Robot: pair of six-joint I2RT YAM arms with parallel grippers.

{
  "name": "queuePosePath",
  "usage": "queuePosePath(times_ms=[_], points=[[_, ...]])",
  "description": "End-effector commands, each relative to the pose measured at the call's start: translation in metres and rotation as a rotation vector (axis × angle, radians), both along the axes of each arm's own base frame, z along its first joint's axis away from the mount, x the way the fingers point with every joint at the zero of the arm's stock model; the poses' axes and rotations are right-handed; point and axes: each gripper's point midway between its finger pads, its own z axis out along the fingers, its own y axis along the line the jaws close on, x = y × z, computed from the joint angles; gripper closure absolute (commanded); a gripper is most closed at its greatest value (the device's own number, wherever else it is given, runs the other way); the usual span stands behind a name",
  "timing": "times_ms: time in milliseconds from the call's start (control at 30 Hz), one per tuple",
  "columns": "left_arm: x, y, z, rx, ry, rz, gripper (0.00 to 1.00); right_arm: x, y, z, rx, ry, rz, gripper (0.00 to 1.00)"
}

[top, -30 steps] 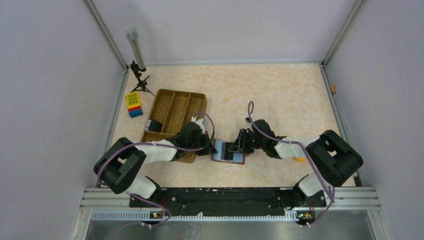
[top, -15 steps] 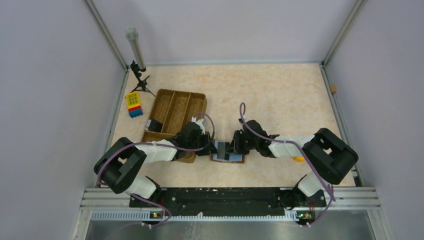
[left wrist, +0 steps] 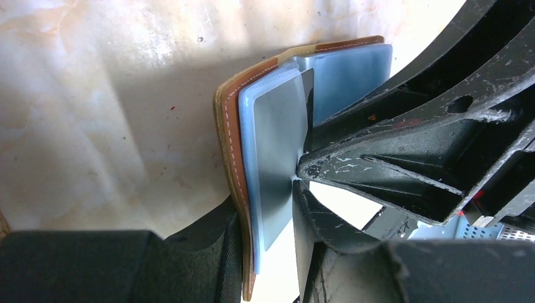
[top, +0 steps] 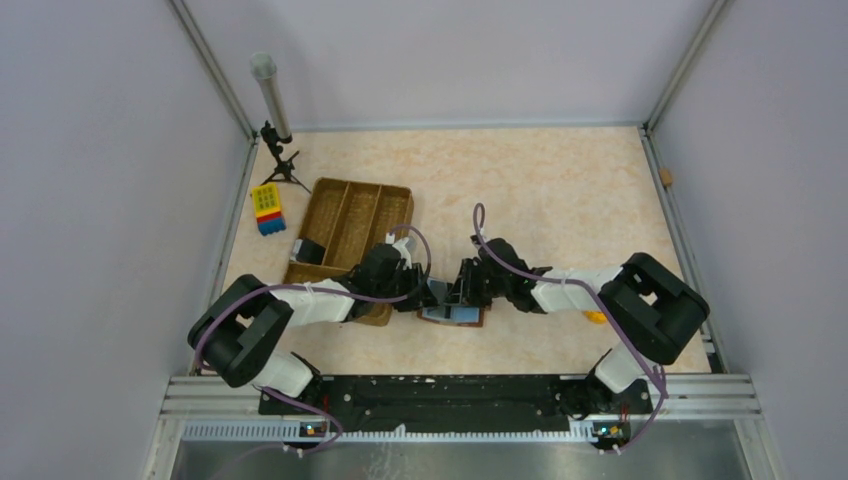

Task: Put the credit cards into the card holder
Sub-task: Insert the credit card into the card holder.

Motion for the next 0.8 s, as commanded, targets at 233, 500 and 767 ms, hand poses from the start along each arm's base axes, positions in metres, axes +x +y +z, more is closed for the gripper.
queuePosePath(times_ms=[233,500,767], points=[[0.003,-0.011,0.019,-0.076,-0.052,-0.023,0.66,0.009,0.025,0.042,0.221,-0.027,-0.073,0.78],[0.007,-0.004,0.029,-0.047,-0.097,-0.014,0.51,0.013,0.012,0.041,0.153,-0.051,-0.109,0.77],[0.012,0.008,0.055,0.012,-0.172,-0.002,0.23,0.024,-0.026,0.059,-0.029,-0.177,-0.156,0.63]])
